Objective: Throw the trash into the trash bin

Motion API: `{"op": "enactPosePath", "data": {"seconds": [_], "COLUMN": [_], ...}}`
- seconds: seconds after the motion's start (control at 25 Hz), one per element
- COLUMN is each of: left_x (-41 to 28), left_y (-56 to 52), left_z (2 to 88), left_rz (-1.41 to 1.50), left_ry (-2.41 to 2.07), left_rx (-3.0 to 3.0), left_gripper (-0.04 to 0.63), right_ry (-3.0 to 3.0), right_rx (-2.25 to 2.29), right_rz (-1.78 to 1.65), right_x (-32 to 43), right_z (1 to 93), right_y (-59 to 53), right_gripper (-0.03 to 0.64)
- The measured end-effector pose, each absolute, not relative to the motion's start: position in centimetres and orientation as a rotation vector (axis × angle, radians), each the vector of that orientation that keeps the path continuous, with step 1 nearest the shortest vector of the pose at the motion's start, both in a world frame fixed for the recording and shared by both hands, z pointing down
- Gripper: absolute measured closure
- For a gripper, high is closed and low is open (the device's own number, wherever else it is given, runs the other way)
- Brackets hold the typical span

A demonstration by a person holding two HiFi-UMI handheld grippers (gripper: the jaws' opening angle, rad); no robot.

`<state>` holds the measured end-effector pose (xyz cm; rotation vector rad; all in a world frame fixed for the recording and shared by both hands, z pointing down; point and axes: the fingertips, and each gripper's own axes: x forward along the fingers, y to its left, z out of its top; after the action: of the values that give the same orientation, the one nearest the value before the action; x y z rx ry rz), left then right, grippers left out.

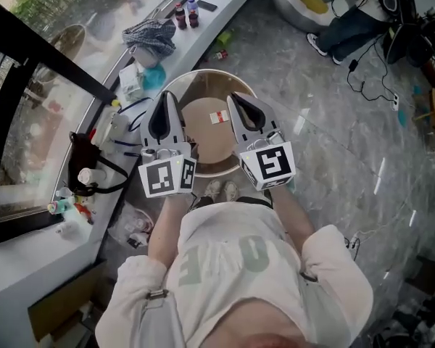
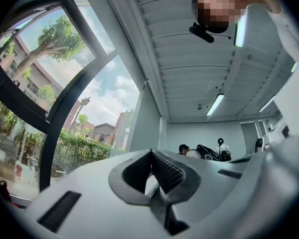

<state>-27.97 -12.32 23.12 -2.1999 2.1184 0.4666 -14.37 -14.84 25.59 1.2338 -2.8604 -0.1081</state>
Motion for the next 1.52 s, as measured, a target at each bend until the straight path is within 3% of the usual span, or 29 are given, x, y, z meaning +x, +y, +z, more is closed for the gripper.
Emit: {"op": "enactPosePath", "data": {"seconds": [0.32,0.48,0.52,0.56,0.64,1.04,1.52], "left_x": [-33.3,-37.4,-38.5,-39.4,-41.2,-46.8,-52.0], "left_y": [-10.4,-8.4,-7.9,-7.3,-5.9,1.5,7.3], "left_z": [25.6,28.1,28.9,29.8,31.8,42.4,46.5], "left_rz": [0.437,0.394,0.382,0.368,0.33,0.032,-0.048], "left_ry": [2.27,2.384,2.415,2.447,2.508,2.732,2.917], "left_rx": [-2.06,-1.955,-1.932,-1.911,-1.875,-1.694,-1.501], "left_gripper": [0.583,0.583,0.583,0.583,0.583,0.583,0.583], "right_ry": [-2.862,-2.808,-2.795,-2.776,-2.702,-1.997,-1.759], "right_rx": [1.032,0.911,0.902,0.893,0.864,0.89,0.953], "right_rz": [-0.007,0.252,0.357,0.465,0.64,1.082,1.03], "right_x": [-18.5,-22.1,-23.1,-24.2,-26.3,-29.1,-31.5], "right_z": [29.4,34.9,36.8,38.9,44.1,75.9,85.1], "right_y": [-14.9,-15.0,-15.1,-15.1,-14.7,-11.3,-8.4], "right_gripper": [0.601,0.595,0.526,0.374,0.334,0.302,0.291]}}
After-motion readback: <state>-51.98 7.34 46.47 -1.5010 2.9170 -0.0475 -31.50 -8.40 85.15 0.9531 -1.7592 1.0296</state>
